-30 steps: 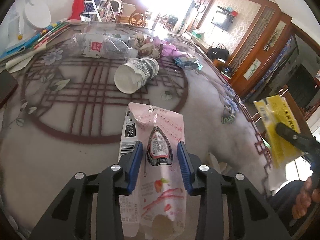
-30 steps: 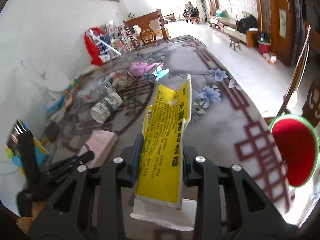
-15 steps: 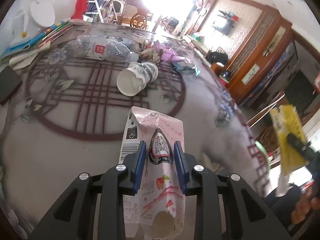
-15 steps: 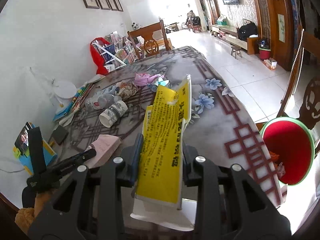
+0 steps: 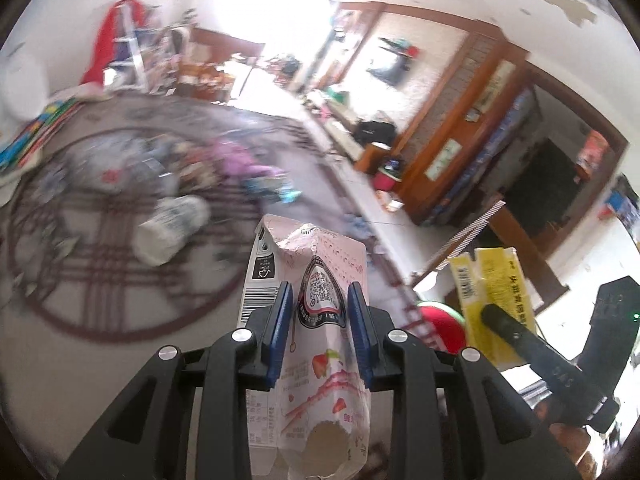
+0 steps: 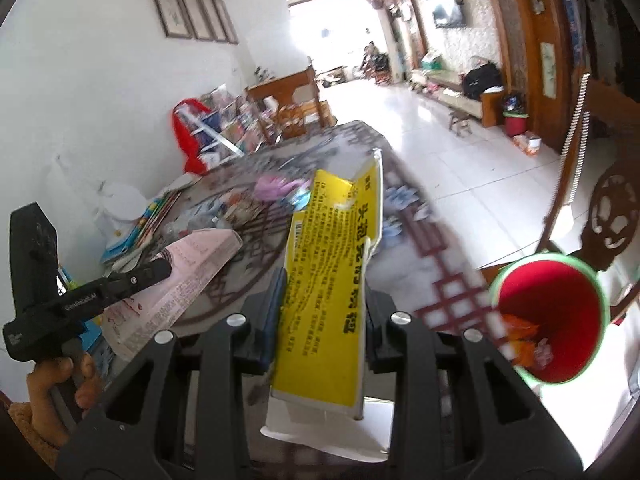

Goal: Collect trash
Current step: 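Carry the carton and yellow wrapper to the red bucket and release both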

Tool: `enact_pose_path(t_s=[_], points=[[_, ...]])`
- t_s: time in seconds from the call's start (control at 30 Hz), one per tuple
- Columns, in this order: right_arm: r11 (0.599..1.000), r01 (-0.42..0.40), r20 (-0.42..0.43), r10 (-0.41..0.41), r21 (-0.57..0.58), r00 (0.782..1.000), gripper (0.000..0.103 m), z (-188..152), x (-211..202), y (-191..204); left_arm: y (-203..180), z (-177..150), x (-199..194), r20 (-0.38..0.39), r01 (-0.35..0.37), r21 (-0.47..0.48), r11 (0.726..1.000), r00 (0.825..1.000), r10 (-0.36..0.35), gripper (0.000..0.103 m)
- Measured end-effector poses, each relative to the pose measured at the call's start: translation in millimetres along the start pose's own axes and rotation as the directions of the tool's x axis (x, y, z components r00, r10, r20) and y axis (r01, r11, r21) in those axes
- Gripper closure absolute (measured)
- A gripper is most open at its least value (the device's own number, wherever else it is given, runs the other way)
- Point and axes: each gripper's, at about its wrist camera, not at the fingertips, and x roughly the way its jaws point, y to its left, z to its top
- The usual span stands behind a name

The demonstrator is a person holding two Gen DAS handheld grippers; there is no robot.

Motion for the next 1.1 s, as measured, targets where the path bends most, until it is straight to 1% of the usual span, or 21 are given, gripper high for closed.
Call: enact_pose_path(t_s=[0.07,0.13,0.2,0.3,0.37,0.4,0.5,0.57,0.6,0.63,0.7,0.77,0.8,0.9,0.93,0.97,1.0,1.03,1.1], points=[[0.999,0.012,0.01,-0.012,0.034,1.0,0.071,5.5,-7.4,-14.7,-22.0,5.4,9.9,-0.014,0.042,0.037,0.998,0.999,-0.041,0.077],[0.996,0.041,0.012,-0.042,0.079,0.999,0.071,11.4,-14.2,-35.7,-45.7,10.5,22.0,-0.032,0.084,0.076,0.994,0.996,-0.082,0.077],[0.991,0.068,0.022,-0.071,0.114,0.997,0.071,15.9,-20.8,-55.0,-73.2,15.3,39.2,-0.061,0.128,0.12,0.984,0.991,-0.122,0.077],[0.98,0.119,0.023,-0.124,0.162,0.992,0.071,20.6,-30.1,-86.8,-104.3,19.4,62.3,-0.108,0.187,0.169,0.968,0.979,-0.171,0.077],[0.966,0.165,0.014,-0.171,0.201,0.985,0.071,20.3,-35.7,-113.0,-127.4,20.2,81.7,-0.152,0.239,0.192,0.952,0.965,-0.212,0.076],[0.959,0.182,0.01,-0.189,0.218,0.982,0.071,19.5,-37.0,-122.3,-140.4,20.0,94.9,-0.181,0.273,0.198,0.941,0.954,-0.238,0.076],[0.93,0.241,-0.011,-0.247,0.277,0.969,0.071,10.9,-40.4,-155.3,-167.3,15.9,121.9,-0.237,0.315,0.22,0.923,0.935,-0.263,0.076],[0.91,0.274,-0.031,-0.278,0.312,0.96,0.071,1.8,-39.2,-174.9,-186.9,13.4,143.9,-0.284,0.357,0.221,0.908,0.914,-0.29,0.076],[0.902,0.283,-0.039,-0.286,0.325,0.957,0.071,-2.5,-38.0,-180.6,-193.4,11.7,149.9,-0.299,0.371,0.222,0.901,0.906,-0.3,0.076],[0.894,0.291,-0.049,-0.293,0.341,0.955,0.071,-9.2,-37.5,-188.3,-202.8,9.8,158.6,-0.318,0.388,0.232,0.892,0.897,-0.308,0.076],[0.88,0.301,-0.07,-0.296,0.367,0.953,0.071,-16.7,-34.5,-202.4,-220.8,4.0,172.9,-0.348,0.403,0.27,0.875,0.888,-0.302,0.076],[0.873,0.308,-0.081,-0.3,0.379,0.951,0.071,-21.2,-33.6,-211.2,-231.6,-1.4,181.7,-0.371,0.413,0.283,0.866,0.879,-0.298,0.076],[0.869,0.307,-0.083,-0.298,0.388,0.951,0.071,-23.3,-31.5,-214.4,-234.8,-3.9,186.5,-0.383,0.415,0.279,0.866,0.875,-0.295,0.076],[0.866,0.299,-0.073,-0.295,0.401,0.953,0.069,-26.3,-28.1,-218.6,-238.9,-9.9,191.4,-0.397,0.416,0.264,0.87,0.869,-0.295,0.076],[0.866,0.3,-0.065,-0.299,0.4,0.952,0.064,-26.6,-27.8,-217.9,-240.1,-10.8,193.8,-0.394,0.407,0.268,0.873,0.874,-0.286,0.075],[0.867,0.3,-0.056,-0.303,0.398,0.951,0.059,-26.6,-27.7,-218.0,-240.5,-11.0,194.7,-0.382,0.388,0.278,0.879,0.884,-0.269,0.062],[0.867,0.305,-0.044,-0.314,0.394,0.948,0.05,-26.6,-28.1,-217.4,-240.0,-10.7,194.7,-0.375,0.379,0.283,0.881,0.889,-0.262,0.053],[0.868,0.311,-0.035,-0.323,0.388,0.946,0.049,-25.4,-29.5,-215.8,-237.9,-9.7,193.2,-0.362,0.376,0.283,0.882,0.894,-0.265,0.046],[0.875,0.318,-0.033,-0.329,0.365,0.944,0.049,-23.2,-29.2,-210.9,-229.9,-7.3,188.9,-0.35,0.37,0.276,0.887,0.898,-0.265,0.046]])
